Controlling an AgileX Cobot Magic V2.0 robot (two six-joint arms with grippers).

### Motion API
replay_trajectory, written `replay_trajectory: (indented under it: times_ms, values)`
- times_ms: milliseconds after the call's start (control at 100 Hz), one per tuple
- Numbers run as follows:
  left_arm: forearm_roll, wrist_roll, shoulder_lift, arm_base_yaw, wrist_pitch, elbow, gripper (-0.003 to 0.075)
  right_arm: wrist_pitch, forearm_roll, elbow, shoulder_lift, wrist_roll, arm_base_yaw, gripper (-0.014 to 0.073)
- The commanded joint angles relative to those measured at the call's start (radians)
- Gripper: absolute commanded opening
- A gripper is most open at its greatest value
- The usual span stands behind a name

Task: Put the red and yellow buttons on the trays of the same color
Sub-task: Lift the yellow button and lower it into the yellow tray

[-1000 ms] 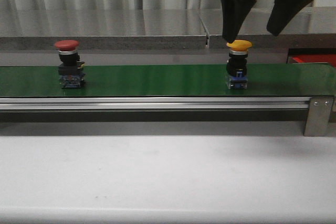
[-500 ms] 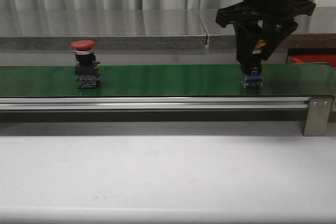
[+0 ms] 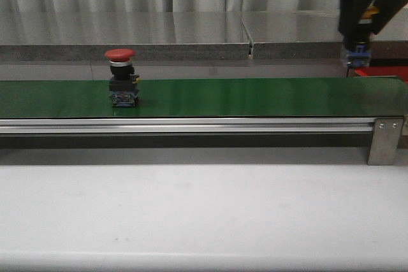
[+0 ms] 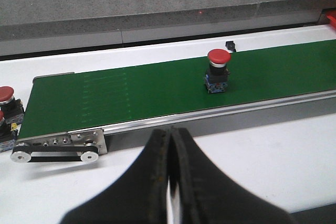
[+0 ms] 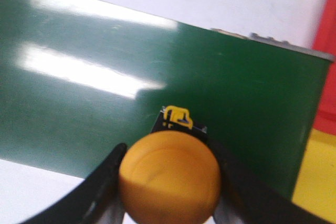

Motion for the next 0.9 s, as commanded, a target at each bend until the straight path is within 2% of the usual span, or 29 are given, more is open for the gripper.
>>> replay_trajectory:
  times_ms: [0,550,890]
  values:
    - [-0.009,-0.002,0.012,-0.009,-0.073,-0.022,-0.0020,-0.002,-0.010,-0.037,-0.059,0.006,-0.054,0.0030]
    - [-0.009,-0.002,0.012,-0.009,-0.073,-0.022,-0.0020,-0.159,-0.008,0.134,-0.059,0.036,-0.359,0.0030]
    - [-0.009,-0.002,0.012,-0.009,-0.073,-0.022,-0.0020,-0.285,0.016,0.232,-0.003,0.036,-0.397,0.0031]
